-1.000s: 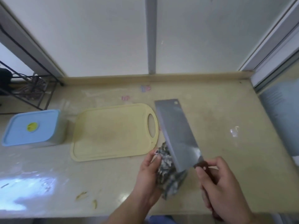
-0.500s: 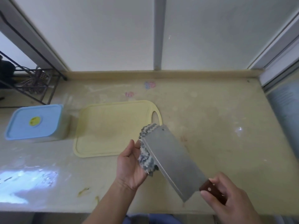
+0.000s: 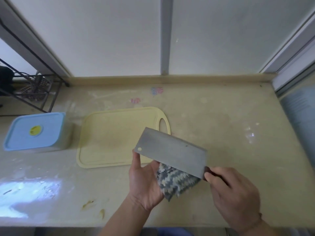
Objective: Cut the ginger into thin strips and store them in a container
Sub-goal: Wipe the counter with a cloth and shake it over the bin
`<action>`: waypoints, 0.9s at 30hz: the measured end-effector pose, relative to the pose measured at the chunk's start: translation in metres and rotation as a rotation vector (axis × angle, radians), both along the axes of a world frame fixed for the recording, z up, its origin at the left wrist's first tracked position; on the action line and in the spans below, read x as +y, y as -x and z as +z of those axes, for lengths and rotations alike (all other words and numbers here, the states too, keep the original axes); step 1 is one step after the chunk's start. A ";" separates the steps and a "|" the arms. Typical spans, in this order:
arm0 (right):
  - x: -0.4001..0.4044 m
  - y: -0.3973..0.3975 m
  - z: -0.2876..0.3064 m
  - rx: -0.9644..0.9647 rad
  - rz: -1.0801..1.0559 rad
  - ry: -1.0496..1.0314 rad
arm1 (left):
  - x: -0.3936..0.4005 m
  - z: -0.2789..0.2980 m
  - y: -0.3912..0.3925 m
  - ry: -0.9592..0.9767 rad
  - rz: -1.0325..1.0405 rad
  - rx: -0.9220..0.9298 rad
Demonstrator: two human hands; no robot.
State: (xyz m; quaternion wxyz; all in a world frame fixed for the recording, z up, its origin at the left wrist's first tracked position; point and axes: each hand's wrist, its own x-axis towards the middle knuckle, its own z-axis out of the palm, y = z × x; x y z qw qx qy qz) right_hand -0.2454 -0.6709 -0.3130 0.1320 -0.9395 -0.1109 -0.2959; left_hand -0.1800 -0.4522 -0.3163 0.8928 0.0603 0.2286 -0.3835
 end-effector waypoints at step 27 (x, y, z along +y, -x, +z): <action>-0.070 -0.070 -0.015 0.195 -0.309 -0.361 | -0.006 -0.061 -0.038 -1.951 -0.274 -1.809</action>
